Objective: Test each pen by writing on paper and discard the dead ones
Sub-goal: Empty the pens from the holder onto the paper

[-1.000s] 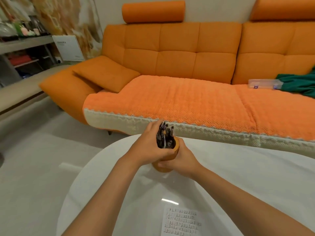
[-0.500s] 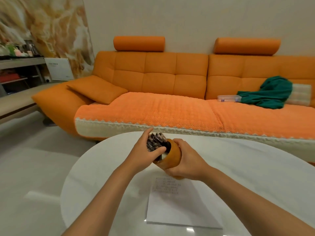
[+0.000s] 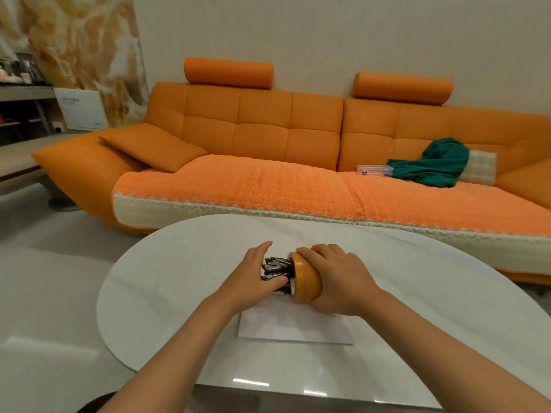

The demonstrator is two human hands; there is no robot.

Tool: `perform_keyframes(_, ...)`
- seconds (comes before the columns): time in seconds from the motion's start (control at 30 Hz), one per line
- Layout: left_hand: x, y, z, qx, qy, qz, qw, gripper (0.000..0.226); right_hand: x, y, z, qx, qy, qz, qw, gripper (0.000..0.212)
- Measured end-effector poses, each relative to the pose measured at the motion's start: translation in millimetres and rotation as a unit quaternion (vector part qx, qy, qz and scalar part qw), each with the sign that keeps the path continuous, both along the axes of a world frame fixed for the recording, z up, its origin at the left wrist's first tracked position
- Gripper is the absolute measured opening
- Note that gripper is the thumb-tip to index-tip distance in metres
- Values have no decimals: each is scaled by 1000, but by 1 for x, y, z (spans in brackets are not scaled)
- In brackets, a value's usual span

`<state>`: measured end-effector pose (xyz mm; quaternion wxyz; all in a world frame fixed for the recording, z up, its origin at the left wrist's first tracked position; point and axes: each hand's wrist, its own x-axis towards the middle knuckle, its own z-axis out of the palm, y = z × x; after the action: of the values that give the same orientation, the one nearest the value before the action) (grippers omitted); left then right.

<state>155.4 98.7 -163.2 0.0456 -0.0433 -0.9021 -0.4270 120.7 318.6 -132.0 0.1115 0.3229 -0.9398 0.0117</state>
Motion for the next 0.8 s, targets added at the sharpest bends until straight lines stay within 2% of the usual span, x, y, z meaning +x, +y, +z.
perform_keyframes(0.13, -5, 5, 0, -138, 69, -35, 987, 82, -4, 1, -11, 37, 78, 22, 996, 91)
perform_keyframes(0.23, -8, 17, -3, -156, 52, -59, 985, 79, -10, -3, -10, 54, 118, 40, 991, 83)
perform_keyframes(0.37, -17, 21, -17, -168, 20, -33, 985, 90, -16, -5, -10, 89, 152, 49, 983, 75)
perform_keyframes(0.43, -21, 20, -24, -174, 16, -41, 984, 76, -17, -3, -11, 98, 163, 48, 981, 73)
perform_keyframes(0.5, -24, 22, -27, -202, 22, -53, 978, 46, -19, 1, -12, 115, 172, 48, 977, 71)
perform_keyframes(0.53, -24, 22, -27, -222, 22, -59, 973, 38, -21, 4, -12, 123, 173, 47, 976, 71)
perform_keyframes(0.8, -29, 26, -25, -298, 26, -59, 952, 69, -25, 33, -6, 156, 168, 9, 973, 73)
